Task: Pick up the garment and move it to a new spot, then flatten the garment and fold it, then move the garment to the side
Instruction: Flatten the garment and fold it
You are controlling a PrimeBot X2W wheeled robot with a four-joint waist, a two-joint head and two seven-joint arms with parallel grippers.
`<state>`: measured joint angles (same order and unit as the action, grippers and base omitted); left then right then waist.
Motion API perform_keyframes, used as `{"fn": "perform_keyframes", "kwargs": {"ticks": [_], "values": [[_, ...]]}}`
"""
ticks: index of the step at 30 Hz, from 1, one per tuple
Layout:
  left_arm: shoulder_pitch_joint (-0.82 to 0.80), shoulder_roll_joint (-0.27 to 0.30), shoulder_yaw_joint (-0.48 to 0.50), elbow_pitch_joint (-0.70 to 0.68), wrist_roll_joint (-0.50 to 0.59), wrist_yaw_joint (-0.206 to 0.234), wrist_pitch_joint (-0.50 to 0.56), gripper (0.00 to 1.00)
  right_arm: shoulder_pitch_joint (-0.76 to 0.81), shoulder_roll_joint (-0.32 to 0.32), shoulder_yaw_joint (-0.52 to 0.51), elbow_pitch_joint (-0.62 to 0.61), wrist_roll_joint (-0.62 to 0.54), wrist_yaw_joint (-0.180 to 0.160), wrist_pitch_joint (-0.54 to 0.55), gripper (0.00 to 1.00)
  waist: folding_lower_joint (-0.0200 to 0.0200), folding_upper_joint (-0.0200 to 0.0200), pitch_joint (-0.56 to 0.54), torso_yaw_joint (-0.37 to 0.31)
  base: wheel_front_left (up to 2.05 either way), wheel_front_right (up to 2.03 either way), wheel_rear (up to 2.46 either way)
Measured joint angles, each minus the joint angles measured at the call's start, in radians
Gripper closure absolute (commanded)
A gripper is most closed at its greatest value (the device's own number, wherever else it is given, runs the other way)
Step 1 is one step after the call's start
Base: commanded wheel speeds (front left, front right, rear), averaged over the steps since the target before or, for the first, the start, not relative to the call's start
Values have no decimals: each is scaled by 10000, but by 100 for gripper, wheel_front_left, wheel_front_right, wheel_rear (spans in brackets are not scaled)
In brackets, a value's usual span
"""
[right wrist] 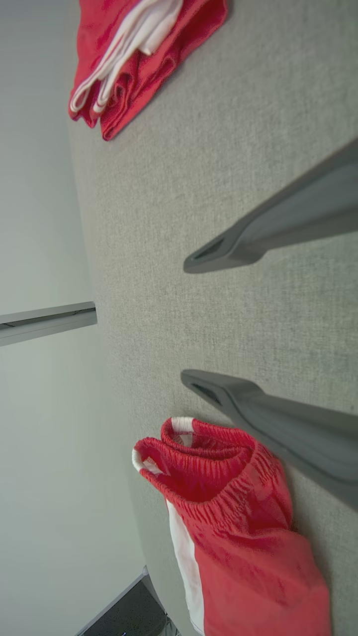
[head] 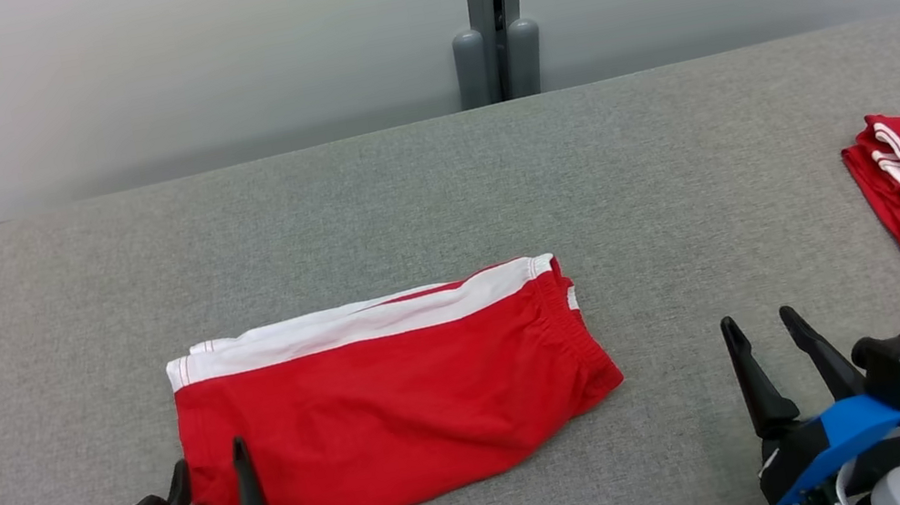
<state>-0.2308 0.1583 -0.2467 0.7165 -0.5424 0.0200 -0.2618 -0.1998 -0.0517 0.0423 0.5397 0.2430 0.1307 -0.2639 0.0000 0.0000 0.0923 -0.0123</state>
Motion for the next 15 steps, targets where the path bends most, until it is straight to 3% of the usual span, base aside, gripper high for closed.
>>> {"fn": "perform_keyframes", "kwargs": {"ticks": [6,15], "values": [[461,-424,744,-1384,1388,138,0,0,-558,0,744,-291,263,0,0,0,0,0,251,293,0,0,0],[520,-957,1095,-1785,2383,-382,0,0,-1682,21,1812,288,594,0,-2,0,0,0,596,1260,0,0,0]]}}
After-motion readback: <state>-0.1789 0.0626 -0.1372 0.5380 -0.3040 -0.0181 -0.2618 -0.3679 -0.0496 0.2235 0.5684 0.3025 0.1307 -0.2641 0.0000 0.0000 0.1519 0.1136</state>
